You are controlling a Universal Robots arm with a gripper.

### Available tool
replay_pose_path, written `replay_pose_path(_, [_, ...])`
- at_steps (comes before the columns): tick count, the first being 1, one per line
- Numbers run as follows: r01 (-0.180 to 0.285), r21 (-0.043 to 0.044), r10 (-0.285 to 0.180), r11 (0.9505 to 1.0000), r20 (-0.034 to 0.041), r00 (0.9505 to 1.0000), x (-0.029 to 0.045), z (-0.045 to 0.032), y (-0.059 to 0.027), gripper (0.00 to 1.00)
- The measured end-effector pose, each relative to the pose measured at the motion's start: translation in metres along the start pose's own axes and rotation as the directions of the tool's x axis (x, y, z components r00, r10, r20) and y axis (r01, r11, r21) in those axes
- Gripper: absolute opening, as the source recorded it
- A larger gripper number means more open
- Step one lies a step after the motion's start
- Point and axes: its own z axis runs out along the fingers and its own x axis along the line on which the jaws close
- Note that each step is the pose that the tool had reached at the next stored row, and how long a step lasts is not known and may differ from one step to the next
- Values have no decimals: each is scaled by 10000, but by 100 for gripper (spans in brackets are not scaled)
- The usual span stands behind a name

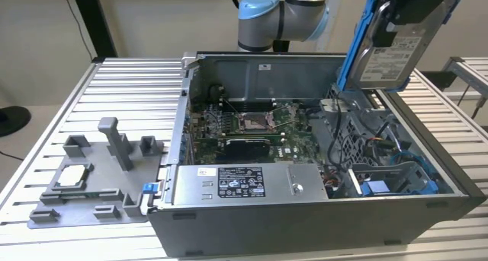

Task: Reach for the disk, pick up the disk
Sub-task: 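Pick up the disk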

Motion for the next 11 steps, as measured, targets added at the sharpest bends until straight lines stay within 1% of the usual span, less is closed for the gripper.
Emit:
replay_pose_path(4, [0,0,0,10000,1,10000,125,-4,-1,0])
replay_pose_path(11, [0,0,0,10000,0,10000,320,-11,-4,0])
